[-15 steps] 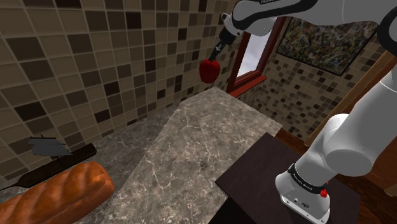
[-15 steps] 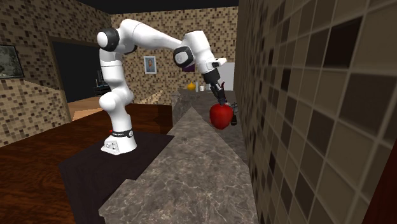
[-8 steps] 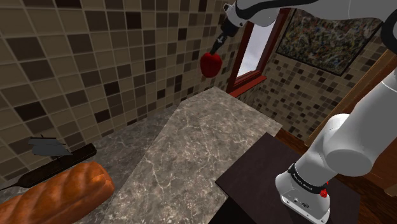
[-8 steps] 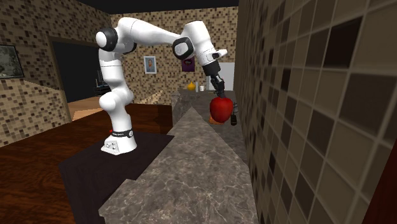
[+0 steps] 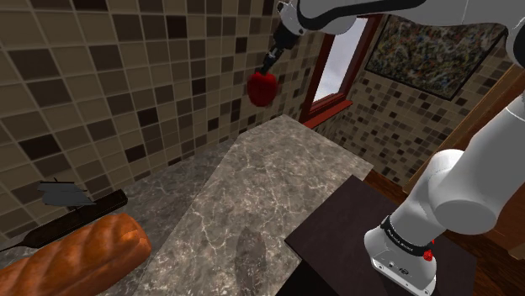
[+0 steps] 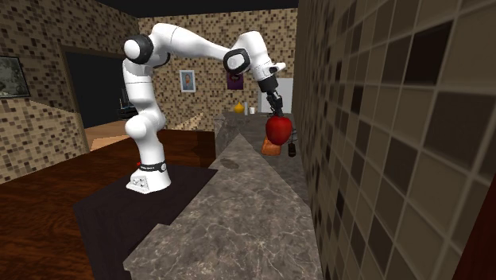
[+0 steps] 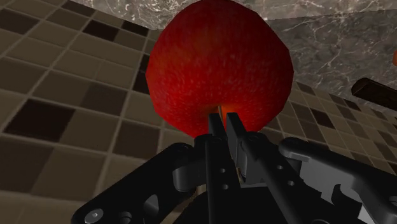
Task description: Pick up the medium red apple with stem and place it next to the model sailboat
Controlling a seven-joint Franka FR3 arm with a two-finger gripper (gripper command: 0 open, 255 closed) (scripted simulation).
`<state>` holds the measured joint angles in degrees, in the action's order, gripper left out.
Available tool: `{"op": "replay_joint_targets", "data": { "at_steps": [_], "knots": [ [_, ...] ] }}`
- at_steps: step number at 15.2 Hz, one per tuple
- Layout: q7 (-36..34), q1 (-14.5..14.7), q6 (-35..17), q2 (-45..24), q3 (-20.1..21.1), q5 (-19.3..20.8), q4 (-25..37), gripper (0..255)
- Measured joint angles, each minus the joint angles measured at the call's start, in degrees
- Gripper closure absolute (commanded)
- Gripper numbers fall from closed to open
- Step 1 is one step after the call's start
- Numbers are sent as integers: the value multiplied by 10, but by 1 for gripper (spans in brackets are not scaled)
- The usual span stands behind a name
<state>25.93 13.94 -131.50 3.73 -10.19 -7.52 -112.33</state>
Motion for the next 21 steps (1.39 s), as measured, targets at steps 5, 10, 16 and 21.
{"op": "replay_joint_targets", "data": {
  "at_steps": [5, 10, 16, 21],
  "knots": [
    [-76, 27, -5, -11, 34, 28, 12, 255],
    [-155, 57, -8, -37, 68, 58, 39, 255],
    [-246, 95, 3, -89, 100, 97, 101, 255],
    [-309, 129, 31, -149, 118, 126, 186, 255]
  ]
}}
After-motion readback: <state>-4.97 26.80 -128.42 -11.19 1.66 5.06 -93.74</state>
